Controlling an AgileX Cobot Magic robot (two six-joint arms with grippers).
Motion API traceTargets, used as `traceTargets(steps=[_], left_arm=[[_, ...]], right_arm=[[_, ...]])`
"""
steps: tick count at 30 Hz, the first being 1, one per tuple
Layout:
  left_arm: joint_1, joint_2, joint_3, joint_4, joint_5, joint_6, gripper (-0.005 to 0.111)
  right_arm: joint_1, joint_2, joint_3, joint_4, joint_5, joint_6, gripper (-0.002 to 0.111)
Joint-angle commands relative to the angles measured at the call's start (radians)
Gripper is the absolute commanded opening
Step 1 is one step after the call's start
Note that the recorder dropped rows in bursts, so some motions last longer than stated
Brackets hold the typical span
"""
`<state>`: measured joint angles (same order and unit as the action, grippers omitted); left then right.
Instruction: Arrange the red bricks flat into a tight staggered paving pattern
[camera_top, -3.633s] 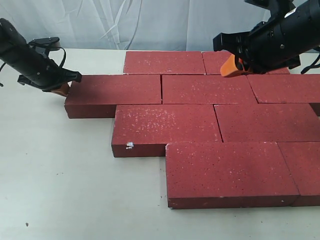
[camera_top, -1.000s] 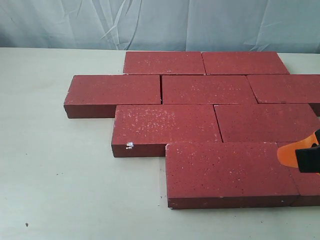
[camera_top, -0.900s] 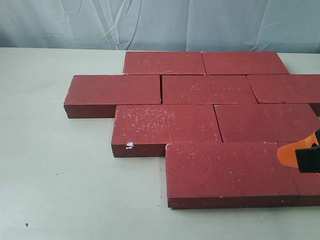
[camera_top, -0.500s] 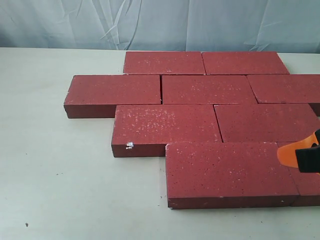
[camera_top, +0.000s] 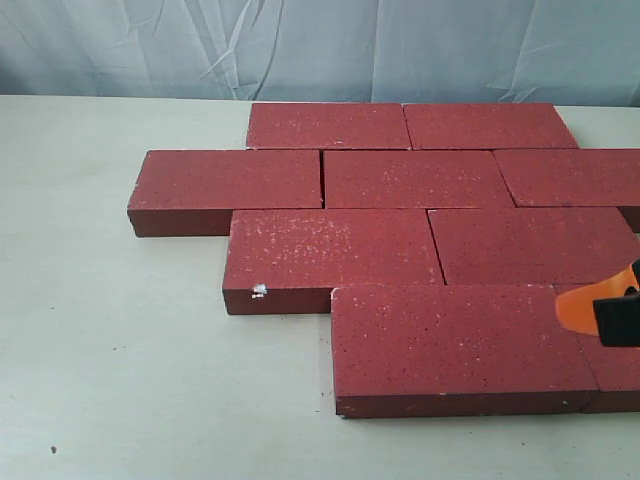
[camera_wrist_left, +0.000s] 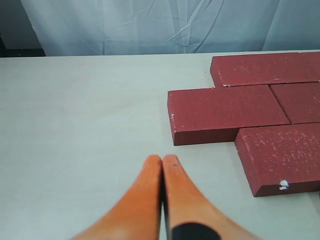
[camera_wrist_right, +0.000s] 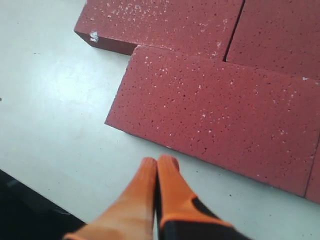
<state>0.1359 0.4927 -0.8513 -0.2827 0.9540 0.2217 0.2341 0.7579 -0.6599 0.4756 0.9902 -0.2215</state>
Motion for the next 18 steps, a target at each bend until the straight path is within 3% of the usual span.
traceTargets(steps=[1,11,18], left_arm=[[0.001,-0.006,0.004,0.000,-0.008,-0.003,0.000],[0.001,-0.006,0.004,0.000,-0.008,-0.003,0.000],[0.001,-0.006,0.004,0.000,-0.014,-0.003,0.000]], right_arm=[[-0.012,-0.078,0.001,-0.001,-0.002,-0.003,-0.001],[-0.166,-0.247,0.001,0.009,-0.002,-0.003,-0.001],[-0.176,-0.319,0.001,0.007,-0.002,-0.003,-0.001]])
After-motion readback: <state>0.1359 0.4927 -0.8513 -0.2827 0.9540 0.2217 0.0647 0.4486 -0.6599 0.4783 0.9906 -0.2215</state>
